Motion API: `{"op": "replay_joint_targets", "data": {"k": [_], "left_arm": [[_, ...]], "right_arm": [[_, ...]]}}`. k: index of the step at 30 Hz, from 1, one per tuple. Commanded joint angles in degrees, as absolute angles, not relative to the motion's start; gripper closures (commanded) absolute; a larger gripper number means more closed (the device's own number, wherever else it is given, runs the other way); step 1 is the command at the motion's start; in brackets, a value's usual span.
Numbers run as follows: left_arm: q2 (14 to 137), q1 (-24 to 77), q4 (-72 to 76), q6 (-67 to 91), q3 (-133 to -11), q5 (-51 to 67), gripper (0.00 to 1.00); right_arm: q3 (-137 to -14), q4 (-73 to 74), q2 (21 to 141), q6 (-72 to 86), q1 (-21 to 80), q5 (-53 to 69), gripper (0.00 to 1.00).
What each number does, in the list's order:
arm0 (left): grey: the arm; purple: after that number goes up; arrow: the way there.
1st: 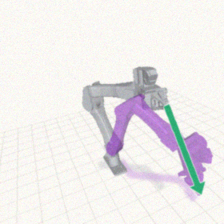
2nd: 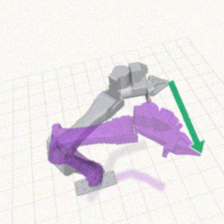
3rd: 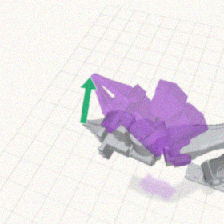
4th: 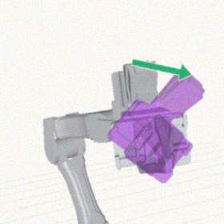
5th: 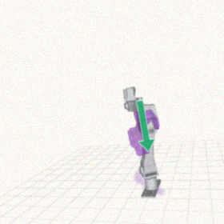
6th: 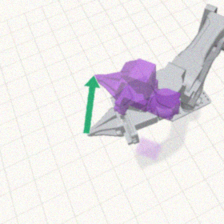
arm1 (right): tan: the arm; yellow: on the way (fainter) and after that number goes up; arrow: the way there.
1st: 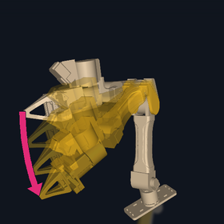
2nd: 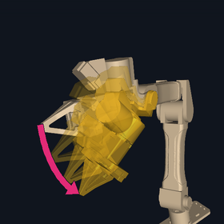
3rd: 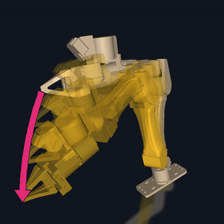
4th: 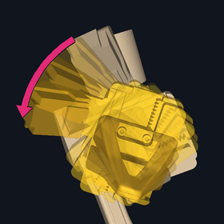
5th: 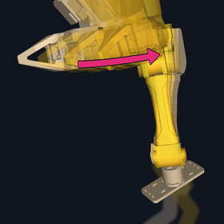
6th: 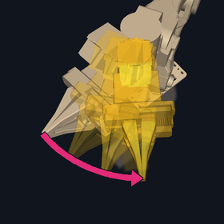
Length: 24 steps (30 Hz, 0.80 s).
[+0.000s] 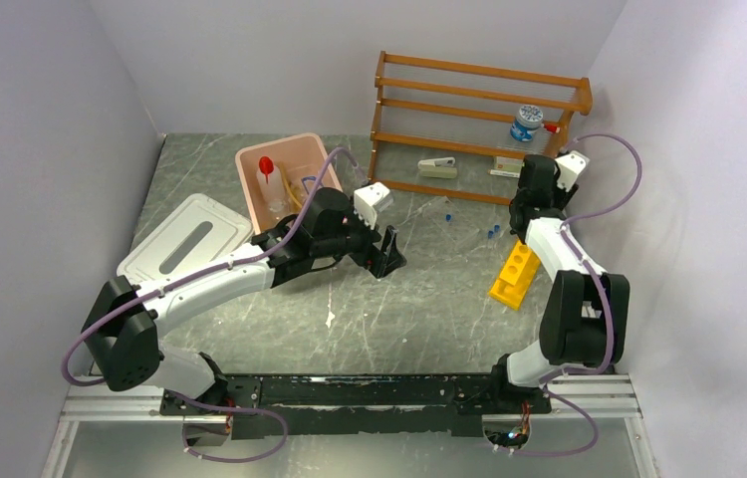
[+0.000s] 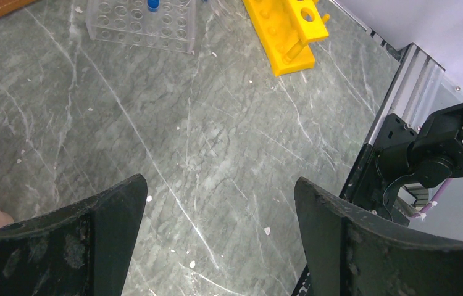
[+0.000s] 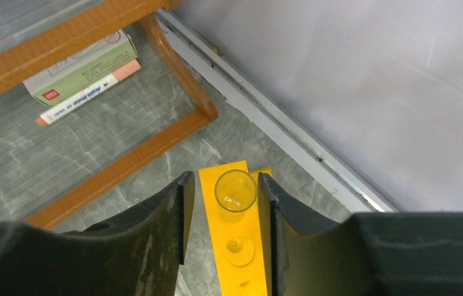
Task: Organize the chemistry lab equipment
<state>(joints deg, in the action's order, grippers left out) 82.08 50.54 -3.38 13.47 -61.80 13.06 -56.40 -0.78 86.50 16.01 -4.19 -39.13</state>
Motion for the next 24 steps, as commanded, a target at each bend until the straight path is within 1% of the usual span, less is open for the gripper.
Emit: {"op": "replay_joint_targets", "data": {"k": [1, 3, 6, 12, 14, 16, 18, 19, 21, 24], "left_arm": [[81.7, 50.3, -3.9, 13.2, -62.2, 12.2, 0.08], [81.6, 50.3, -4.2, 13.3, -62.4, 11.9, 0.07], [81.4, 50.3, -4.9, 13.4, -62.8, 10.7, 0.07], [80.8, 50.3, -6.7, 14.4, -63.7, 6.8, 0.06], [80.5, 50.1, -7.2, 15.0, -63.8, 6.0, 0.06], [80.3, 50.0, -7.3, 15.4, -63.8, 5.9, 0.07], [80.0, 50.0, -7.0, 16.1, -63.6, 6.1, 0.08], [79.8, 50.0, -6.7, 16.5, -63.4, 6.2, 0.09], [79.9, 49.9, -5.8, 17.1, -63.0, 7.1, 0.13], [80.6, 49.9, -5.4, 17.8, -63.6, 8.3, 0.15]], "right_arm": [[-58.3, 2.8, 84.1, 17.9, -4.7, -39.6, 0.49], [-61.6, 6.5, 83.2, 19.0, -4.7, -39.9, 0.38], [-66.0, 12.7, 81.4, 20.4, -4.7, -39.0, 0.28], [-73.1, 27.0, 77.5, 22.4, -4.7, -36.3, 0.26], [-74.3, 30.6, 76.1, 22.5, -4.7, -34.7, 0.3], [-74.7, 33.4, 74.5, 21.7, -4.7, -29.7, 0.42], [-73.8, 35.4, 73.0, 22.5, -3.7, -28.3, 0.55], [-72.5, 35.3, 72.2, 22.7, -2.8, -28.5, 0.59], [-69.1, 33.9, 70.9, 22.6, 0.4, -30.2, 0.63], [-66.6, 32.8, 71.9, 23.3, 4.8, -30.5, 0.63]]}}
